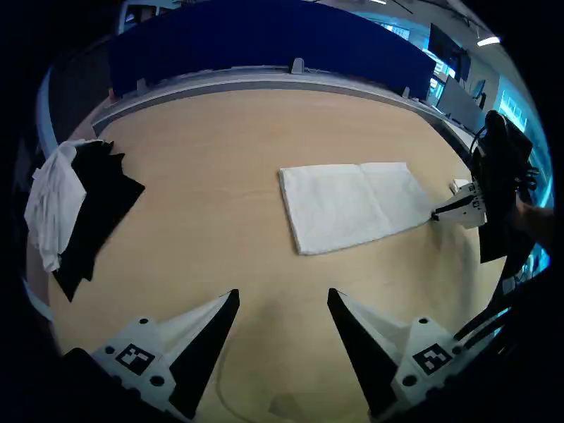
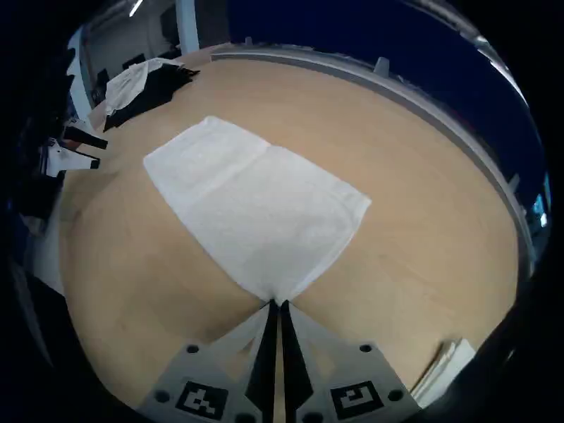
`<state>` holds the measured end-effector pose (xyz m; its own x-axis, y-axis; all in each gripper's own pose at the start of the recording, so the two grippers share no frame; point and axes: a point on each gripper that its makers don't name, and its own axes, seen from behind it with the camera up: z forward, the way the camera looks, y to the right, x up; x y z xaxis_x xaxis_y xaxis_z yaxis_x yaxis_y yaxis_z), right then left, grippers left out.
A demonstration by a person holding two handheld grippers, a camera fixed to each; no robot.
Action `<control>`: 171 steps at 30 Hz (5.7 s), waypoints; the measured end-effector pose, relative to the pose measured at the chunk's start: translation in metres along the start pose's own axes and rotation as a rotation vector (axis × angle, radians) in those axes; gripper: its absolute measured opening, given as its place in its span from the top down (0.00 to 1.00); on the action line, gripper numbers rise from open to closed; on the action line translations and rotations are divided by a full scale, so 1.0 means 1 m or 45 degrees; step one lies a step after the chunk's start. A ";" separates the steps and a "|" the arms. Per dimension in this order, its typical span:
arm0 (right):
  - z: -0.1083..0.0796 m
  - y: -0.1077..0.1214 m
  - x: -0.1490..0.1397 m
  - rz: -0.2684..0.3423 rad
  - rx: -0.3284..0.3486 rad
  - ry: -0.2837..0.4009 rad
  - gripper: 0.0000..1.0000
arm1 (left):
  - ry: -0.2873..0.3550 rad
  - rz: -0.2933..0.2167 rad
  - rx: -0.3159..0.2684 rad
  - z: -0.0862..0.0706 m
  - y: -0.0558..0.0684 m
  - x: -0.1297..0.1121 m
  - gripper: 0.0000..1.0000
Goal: Fold towel
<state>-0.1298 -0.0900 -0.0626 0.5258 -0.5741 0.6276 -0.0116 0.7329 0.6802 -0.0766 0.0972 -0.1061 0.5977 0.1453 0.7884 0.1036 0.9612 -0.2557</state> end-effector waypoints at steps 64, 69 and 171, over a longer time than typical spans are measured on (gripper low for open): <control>0.059 -0.156 0.161 -0.289 0.192 0.109 0.35 | 0.104 -0.146 0.023 -0.064 -0.034 -0.012 0.07; 0.051 -0.140 0.142 -0.224 0.146 0.094 0.35 | 0.105 -0.140 0.022 -0.062 -0.032 -0.009 0.07; -0.101 -0.040 0.223 -0.133 -0.077 0.455 0.96 | 0.170 -0.028 -0.009 -0.059 0.004 0.037 0.07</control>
<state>0.0741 -0.2100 0.0118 0.7854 -0.4909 0.3771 0.1024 0.7039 0.7029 -0.0073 0.0927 -0.1113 0.6960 0.0916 0.7122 0.1228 0.9620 -0.2437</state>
